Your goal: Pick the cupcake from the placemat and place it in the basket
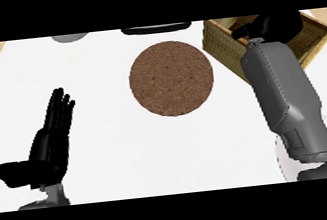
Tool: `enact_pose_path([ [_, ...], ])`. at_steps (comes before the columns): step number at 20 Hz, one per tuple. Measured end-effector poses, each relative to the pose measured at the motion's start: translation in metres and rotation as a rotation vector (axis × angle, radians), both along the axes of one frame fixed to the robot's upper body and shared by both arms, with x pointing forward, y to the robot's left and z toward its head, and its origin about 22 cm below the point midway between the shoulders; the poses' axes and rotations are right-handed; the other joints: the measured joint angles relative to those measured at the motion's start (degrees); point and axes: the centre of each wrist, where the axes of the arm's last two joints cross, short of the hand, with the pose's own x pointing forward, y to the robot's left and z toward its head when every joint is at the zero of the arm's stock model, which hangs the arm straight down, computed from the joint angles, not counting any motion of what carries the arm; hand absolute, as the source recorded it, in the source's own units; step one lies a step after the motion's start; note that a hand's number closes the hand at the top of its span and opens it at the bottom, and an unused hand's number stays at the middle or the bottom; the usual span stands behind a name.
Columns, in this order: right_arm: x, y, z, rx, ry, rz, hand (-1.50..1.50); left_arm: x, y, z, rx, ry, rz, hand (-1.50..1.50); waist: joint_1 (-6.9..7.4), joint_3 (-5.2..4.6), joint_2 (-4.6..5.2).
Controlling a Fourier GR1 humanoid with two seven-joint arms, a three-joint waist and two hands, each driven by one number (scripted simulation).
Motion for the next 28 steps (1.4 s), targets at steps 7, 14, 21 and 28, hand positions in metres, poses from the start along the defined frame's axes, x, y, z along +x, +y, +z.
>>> enact_pose_path([
  [7,-0.004,-0.002,0.003,-0.073,-0.119,0.017,-1.50,0.003,0.006,0.001,0.005,0.004,-0.004,0.00,0.22,0.07,0.28],
  [14,-0.015,0.005,0.030,-0.196,-0.237,-0.034,-1.50,-0.003,0.003,-0.003,0.000,0.000,0.000,0.00,-0.32,0.06,0.02],
  [21,-0.038,-0.002,0.064,-0.225,-0.352,-0.152,-1.50,0.001,0.005,-0.001,-0.001,0.005,0.017,0.00,-1.08,0.06,-0.25],
  [28,-0.098,-0.009,0.093,-0.192,-0.507,-0.181,-1.50,-0.004,0.005,-0.003,0.003,0.011,0.023,0.00,-1.51,0.07,-0.51],
])
